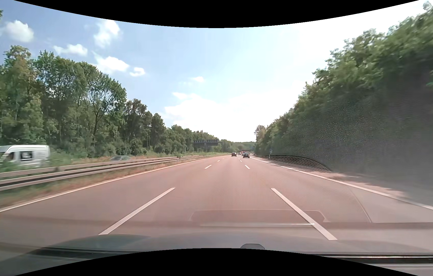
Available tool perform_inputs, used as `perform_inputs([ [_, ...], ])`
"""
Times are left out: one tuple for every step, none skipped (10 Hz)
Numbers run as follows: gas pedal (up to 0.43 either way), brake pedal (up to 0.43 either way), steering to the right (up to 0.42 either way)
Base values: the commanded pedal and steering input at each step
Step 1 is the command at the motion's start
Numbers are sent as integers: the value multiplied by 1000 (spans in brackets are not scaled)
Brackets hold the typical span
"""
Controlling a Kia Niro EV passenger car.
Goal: Follow the waypoints while adhering to traffic rules and regulations
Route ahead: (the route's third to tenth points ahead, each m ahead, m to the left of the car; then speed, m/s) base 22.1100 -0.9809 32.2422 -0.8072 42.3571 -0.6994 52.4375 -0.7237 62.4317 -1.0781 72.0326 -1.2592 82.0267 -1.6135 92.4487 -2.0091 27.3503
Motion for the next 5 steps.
perform_inputs([
  [138,0,2],
  [138,0,2],
  [138,0,1],
  [138,0,2],
  [138,0,2],
])
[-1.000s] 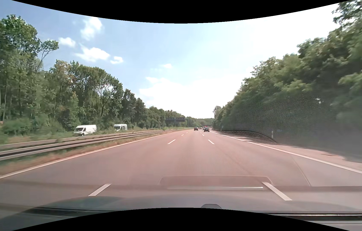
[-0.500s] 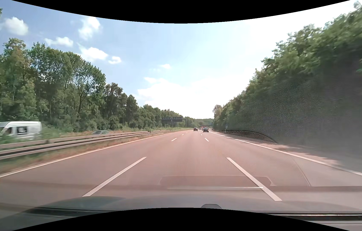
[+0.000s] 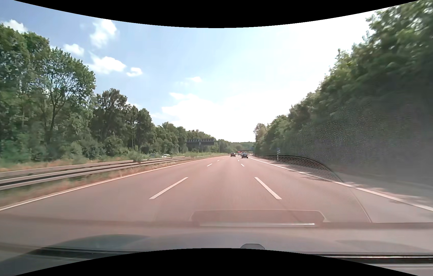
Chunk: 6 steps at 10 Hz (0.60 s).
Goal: Follow the waypoints while adhering to traffic rules and regulations
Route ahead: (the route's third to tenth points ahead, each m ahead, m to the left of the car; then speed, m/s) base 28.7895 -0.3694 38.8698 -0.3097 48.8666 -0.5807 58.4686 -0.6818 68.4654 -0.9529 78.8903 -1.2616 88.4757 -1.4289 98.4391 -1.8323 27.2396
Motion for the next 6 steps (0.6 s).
perform_inputs([
  [138,0,2],
  [138,0,2],
  [138,0,2],
  [138,0,2],
  [138,0,2],
  [138,0,2],
])
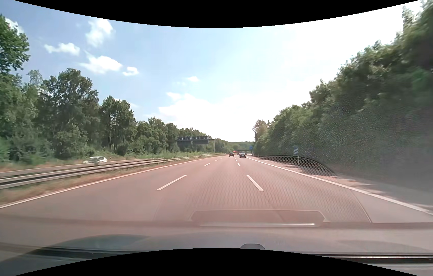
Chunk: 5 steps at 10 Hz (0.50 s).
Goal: Follow the waypoints while adhering to traffic rules and regulations
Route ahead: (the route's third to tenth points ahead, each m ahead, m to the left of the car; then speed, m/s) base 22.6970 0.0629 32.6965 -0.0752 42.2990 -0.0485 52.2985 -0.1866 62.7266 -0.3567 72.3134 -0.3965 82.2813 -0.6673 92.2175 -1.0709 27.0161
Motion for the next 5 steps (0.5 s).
perform_inputs([
  [138,0,2],
  [138,0,2],
  [138,0,2],
  [138,0,3],
  [138,0,2],
])
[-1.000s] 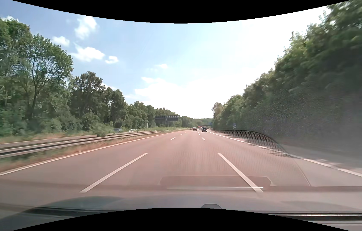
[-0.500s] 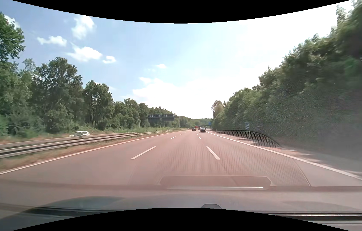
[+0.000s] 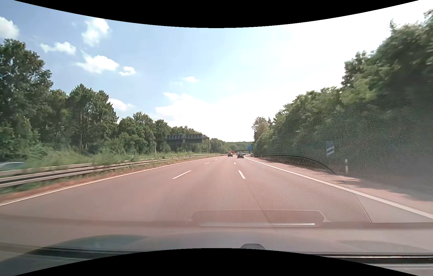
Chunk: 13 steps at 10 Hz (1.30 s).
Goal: Follow the waypoints while adhering to traffic rules and regulations
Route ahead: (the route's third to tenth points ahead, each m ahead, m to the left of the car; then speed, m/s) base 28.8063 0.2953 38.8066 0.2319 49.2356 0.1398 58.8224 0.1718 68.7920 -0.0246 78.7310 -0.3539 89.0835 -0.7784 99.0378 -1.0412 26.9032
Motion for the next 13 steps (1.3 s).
perform_inputs([
  [138,0,2],
  [138,0,3],
  [138,0,2],
  [138,0,2],
  [138,0,3],
  [138,0,2],
  [138,0,2],
  [138,0,3],
  [138,0,2],
  [138,0,2],
  [138,0,2],
  [138,0,2],
  [138,0,1],
])
